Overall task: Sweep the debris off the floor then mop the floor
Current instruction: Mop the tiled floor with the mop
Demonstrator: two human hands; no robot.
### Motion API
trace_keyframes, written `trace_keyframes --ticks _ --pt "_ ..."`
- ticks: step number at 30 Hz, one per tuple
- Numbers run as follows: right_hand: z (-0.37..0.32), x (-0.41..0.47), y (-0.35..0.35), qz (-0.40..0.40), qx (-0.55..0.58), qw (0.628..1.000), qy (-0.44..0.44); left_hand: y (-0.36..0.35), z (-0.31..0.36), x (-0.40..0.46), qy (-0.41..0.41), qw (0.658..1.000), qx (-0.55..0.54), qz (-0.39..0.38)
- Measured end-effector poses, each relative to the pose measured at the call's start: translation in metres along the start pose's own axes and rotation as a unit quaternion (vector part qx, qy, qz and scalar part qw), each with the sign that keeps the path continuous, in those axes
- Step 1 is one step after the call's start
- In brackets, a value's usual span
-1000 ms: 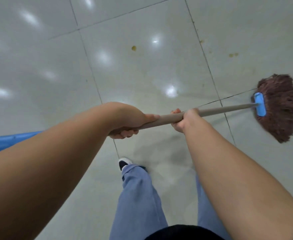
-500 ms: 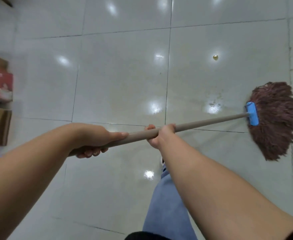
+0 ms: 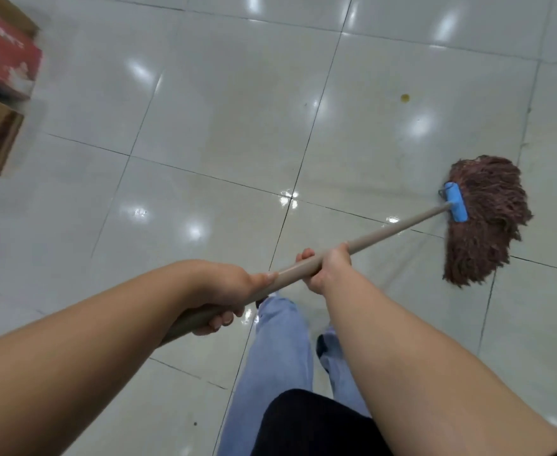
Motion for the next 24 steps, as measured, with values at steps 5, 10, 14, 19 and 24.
trace_keyframes --ticks 5,10,14,19,24 --pt "0.018 0.001 0.051 -0.002 -0.079 0.996 0.051 -0.072 -0.017 0.007 -0.021 0.998 -0.065 0.002" --pt "0.080 0.009 0.102 0.033 -0.162 0.982 0.087 -0.148 -0.088 0.021 -0.029 0.992 -0.123 -0.031" --pt "0.200 0.015 0.152 0.071 -0.255 0.961 0.080 -0.223 -0.209 0.034 -0.013 0.982 -0.178 -0.059" --pt "0.384 0.004 0.210 0.043 -0.327 0.944 0.029 -0.334 -0.378 0.026 0.030 0.958 -0.267 -0.104" --pt "0.539 -0.026 0.251 0.013 -0.386 0.922 -0.036 -0.413 -0.511 -0.010 0.084 0.929 -0.341 -0.118"
Point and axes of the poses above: each hand's wrist, its own x-axis towards the middle knuckle, its own y-axis out of the back of the hand, z = x × y, the point moved 10 cm from there along x, towards the middle knuckle, and after that the axes turned 5 degrees about x, right-handed, at the moved point
